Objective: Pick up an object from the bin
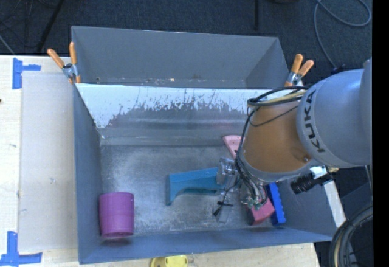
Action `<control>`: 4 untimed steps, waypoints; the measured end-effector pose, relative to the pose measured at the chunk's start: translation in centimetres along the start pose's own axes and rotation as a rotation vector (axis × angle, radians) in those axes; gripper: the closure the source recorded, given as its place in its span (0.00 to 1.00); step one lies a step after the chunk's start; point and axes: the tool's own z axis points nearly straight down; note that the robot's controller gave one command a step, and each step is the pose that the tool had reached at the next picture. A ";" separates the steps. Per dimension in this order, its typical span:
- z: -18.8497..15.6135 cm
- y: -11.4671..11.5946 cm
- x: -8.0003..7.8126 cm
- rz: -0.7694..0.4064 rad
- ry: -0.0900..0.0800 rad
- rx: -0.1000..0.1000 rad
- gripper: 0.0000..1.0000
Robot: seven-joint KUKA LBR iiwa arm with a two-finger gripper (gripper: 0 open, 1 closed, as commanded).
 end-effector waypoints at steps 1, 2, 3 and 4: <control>1.2 -0.8 -0.6 -0.063 -0.002 -0.004 0.00; 1.7 -2.8 -3.3 0.040 -0.005 -0.007 0.00; 2.5 -4.0 -3.6 0.167 -0.003 0.000 0.00; 2.9 -3.4 -4.5 0.146 0.004 0.001 0.00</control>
Offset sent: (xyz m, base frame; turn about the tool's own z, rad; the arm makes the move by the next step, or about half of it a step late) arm 0.0423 -0.0648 -0.0309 0.1747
